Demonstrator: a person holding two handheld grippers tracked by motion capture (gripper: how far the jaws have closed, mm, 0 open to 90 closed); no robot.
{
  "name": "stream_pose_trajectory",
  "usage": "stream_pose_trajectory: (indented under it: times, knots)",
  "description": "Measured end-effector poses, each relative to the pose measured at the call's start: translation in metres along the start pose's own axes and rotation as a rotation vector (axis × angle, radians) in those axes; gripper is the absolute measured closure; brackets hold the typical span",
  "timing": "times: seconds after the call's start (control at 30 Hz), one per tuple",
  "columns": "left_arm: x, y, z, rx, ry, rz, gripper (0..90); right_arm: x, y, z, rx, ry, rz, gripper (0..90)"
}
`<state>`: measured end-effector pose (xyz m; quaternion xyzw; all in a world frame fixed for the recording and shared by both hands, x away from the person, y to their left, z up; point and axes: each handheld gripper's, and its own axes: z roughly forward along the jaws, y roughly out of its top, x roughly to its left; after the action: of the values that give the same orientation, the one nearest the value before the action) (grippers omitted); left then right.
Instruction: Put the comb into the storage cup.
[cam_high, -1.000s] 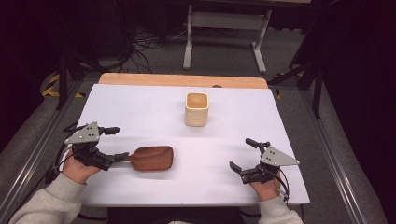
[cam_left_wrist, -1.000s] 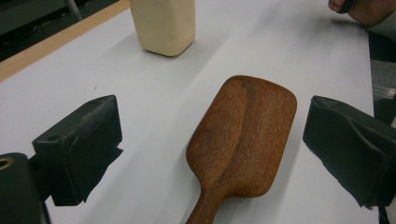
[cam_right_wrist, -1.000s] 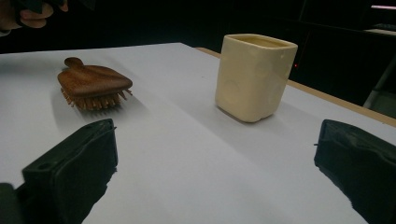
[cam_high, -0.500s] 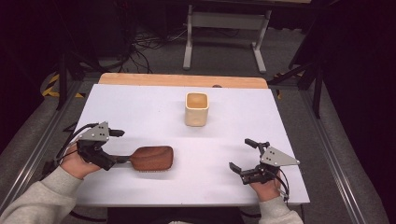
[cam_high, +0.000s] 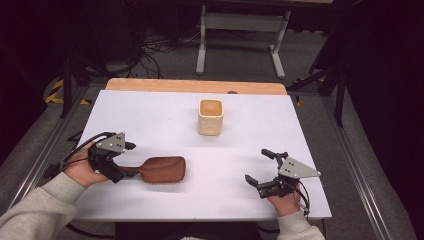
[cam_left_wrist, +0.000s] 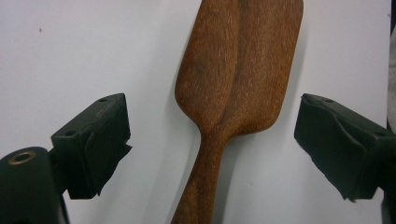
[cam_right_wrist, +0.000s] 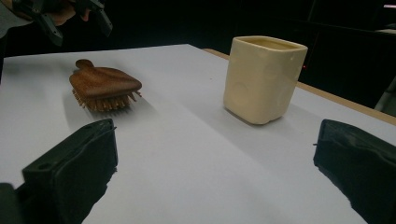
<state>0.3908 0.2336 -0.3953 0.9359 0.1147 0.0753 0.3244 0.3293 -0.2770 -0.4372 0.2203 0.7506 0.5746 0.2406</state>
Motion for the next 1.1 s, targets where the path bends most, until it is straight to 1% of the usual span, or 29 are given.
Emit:
stream_pose_trajectory:
  times: [0.07, 0.1, 0.13, 0.17, 0.23, 0.27, 0.3, 0.37, 0.4, 0.5, 0.57, 0.67, 0.73, 0.8, 0.9, 0.93, 1.0, 1.1]
  knots:
    - [0.001, 0.001, 0.002, 0.027, -0.01, 0.008, 11.9, 0.0, 0.0, 0.0, 0.0, 0.002, 0.0, 0.3]
    - [0.002, 0.001, 0.004, 0.046, -0.009, 0.017, 11.8, 0.0, 0.0, 0.0, 0.0, 0.003, 0.001, 0.4]
    - [0.002, 0.002, 0.005, 0.052, -0.008, 0.021, 11.1, 0.0, 0.0, 0.0, 0.001, 0.003, 0.0, 0.4]
    - [0.003, 0.002, 0.007, 0.067, -0.016, 0.028, 11.1, 0.0, 0.0, 0.0, 0.001, 0.003, 0.001, 0.4]
    - [0.003, 0.002, 0.01, 0.096, -0.013, 0.031, 11.5, 0.0, 0.0, 0.0, 0.002, 0.005, 0.001, 0.4]
    - [0.003, 0.002, 0.01, 0.096, -0.013, 0.031, 12.0, 0.0, 0.0, 0.0, 0.002, 0.005, 0.001, 0.4]
    - [0.004, 0.003, 0.011, 0.11, -0.016, 0.042, 12.0, 0.0, 0.0, 0.0, 0.001, 0.005, -0.001, 0.4]
    - [0.004, 0.003, 0.012, 0.126, -0.021, 0.037, 13.3, 0.0, 0.0, 0.0, 0.001, 0.007, -0.003, 0.4]
    - [0.005, 0.004, 0.013, 0.13, -0.028, 0.042, 13.3, 0.0, 0.0, 0.0, 0.001, 0.007, -0.003, 0.4]
    - [0.007, 0.004, 0.017, 0.17, -0.04, 0.049, 14.9, 0.0, 0.0, 0.0, 0.001, 0.009, -0.003, 0.4]
    - [0.008, 0.004, 0.017, 0.171, -0.043, 0.049, 15.0, 0.001, 0.0, 0.0, 0.005, 0.009, -0.003, 0.5]
    - [0.011, 0.002, 0.021, 0.193, -0.059, 0.043, 16.3, 0.001, 0.0, 0.0, 0.01, 0.011, 0.003, 0.6]
    - [0.012, 0.001, 0.023, 0.198, -0.069, 0.044, 16.9, 0.001, 0.0, 0.0, 0.008, 0.011, 0.002, 0.7]
    - [0.012, 0.001, 0.024, 0.206, -0.068, 0.047, 18.3, 0.001, 0.0, 0.0, 0.007, 0.012, 0.0, 0.7]
    - [0.012, 0.0, 0.027, 0.231, -0.079, 0.045, 21.2, 0.001, 0.0, 0.0, 0.007, 0.012, 0.006, 0.6]
    - [0.012, 0.001, 0.03, 0.239, -0.073, 0.057, 20.9, 0.001, 0.0, 0.001, 0.006, 0.014, 0.006, 0.6]
    - [0.012, 0.001, 0.031, 0.244, -0.073, 0.055, 20.6, 0.001, -0.001, 0.001, 0.01, 0.014, 0.004, 0.7]
    - [0.012, 0.002, 0.034, 0.259, -0.087, 0.06, 22.4, 0.001, -0.001, 0.001, 0.015, 0.015, 0.012, 0.7]
